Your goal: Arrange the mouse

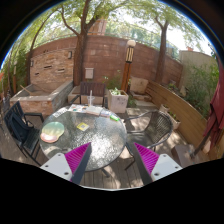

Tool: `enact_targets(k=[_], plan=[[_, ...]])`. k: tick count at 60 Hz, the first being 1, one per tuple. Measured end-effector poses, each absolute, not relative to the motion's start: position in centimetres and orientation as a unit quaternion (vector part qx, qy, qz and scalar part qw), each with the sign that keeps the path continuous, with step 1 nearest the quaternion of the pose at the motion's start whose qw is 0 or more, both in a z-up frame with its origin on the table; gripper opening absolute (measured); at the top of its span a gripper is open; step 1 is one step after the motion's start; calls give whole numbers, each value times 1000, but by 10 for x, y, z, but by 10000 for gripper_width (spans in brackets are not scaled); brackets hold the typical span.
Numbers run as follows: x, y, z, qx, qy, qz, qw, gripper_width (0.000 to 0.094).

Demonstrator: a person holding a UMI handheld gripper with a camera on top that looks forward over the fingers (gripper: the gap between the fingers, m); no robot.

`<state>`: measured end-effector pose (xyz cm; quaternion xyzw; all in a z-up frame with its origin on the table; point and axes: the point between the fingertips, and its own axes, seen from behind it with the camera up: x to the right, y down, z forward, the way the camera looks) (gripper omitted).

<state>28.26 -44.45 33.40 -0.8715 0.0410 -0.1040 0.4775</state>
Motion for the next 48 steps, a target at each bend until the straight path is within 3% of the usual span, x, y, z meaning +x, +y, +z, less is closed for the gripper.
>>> enact_targets(k=[7,18,34,48], plan=[[275,-447,324,-878,40,-96,468,850],[289,-474,276,-887,50,-92,449,850],[226,-501,172,-906,36,-70,416,841],[142,-436,93,-902,7,-48,429,841]])
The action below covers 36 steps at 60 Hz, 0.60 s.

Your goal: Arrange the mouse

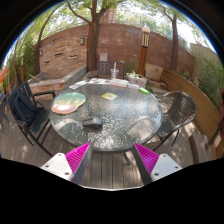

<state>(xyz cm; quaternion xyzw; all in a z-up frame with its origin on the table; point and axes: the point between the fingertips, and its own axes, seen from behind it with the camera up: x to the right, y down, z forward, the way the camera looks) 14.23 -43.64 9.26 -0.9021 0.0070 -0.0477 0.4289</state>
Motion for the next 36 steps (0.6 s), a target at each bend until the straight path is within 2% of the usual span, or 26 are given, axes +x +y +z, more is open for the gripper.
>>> enact_targets(k=[20,26,36], plan=[[94,-308,5,-909,-49,-32,412,841],[92,-283,-5,-912,-60,-27,406,845],[90,-236,-2,-906,-87,-19,413,839]])
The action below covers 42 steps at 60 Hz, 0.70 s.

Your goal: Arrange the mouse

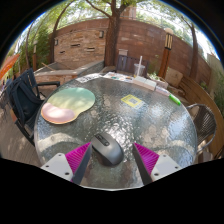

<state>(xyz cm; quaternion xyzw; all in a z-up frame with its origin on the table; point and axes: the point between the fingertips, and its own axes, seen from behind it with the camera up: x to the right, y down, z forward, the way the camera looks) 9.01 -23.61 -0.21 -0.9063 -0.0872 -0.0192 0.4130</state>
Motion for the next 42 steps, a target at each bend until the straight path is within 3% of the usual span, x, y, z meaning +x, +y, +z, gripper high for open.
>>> enact_targets(k=[9,12,18,36,42], plan=[[97,-202,-10,-911,-73,-6,405,789],[98,-198,-12,-913,-66,0,402,717],[87,-197,-18,-917,-63,25,393,475],[91,-195,-16,-925,-28,4,378,349],[101,-185,8,-920,-6,-14,392,349]])
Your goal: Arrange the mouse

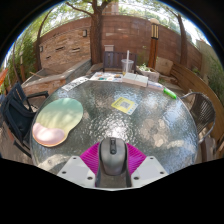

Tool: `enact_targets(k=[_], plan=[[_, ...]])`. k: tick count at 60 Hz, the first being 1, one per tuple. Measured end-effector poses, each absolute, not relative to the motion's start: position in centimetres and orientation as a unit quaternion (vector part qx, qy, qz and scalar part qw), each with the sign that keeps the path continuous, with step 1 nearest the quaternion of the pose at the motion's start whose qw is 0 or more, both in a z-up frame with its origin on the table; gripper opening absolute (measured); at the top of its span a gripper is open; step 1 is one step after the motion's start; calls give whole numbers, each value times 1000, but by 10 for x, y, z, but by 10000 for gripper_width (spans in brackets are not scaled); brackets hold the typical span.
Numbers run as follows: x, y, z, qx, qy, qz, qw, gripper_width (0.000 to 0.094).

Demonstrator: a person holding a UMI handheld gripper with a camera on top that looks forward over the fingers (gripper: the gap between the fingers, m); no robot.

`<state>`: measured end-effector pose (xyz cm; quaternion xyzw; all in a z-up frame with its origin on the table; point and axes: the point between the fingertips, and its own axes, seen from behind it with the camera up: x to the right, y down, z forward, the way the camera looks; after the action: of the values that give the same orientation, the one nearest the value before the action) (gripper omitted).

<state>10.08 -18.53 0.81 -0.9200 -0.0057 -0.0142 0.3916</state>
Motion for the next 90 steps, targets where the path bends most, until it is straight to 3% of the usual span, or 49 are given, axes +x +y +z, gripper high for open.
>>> enact_targets(k=[16,22,33,39,45,48,53,55,59,65,73,90], plan=[[63,-91,182,-847,61,-24,528,349],[-7,-61,184,-839,42,1,542,348],[-96,-35,57,-887,12,26,460,356],[-100,-30,11,-903,14,16,429,390],[-106,-32,-11,-913,26,33,405,470],[-103,-33,-8,-914,26,26,404,515],[-102,-40,12,-915,19,18,403,875],[-103,-44,29,-912,18,16,410,826],[-102,-56,66,-906,18,5,422,866],[-104,-84,121,-899,13,-16,437,855],[-117,-126,170,-898,13,-29,438,856],[-131,-171,204,-897,14,-41,441,858]])
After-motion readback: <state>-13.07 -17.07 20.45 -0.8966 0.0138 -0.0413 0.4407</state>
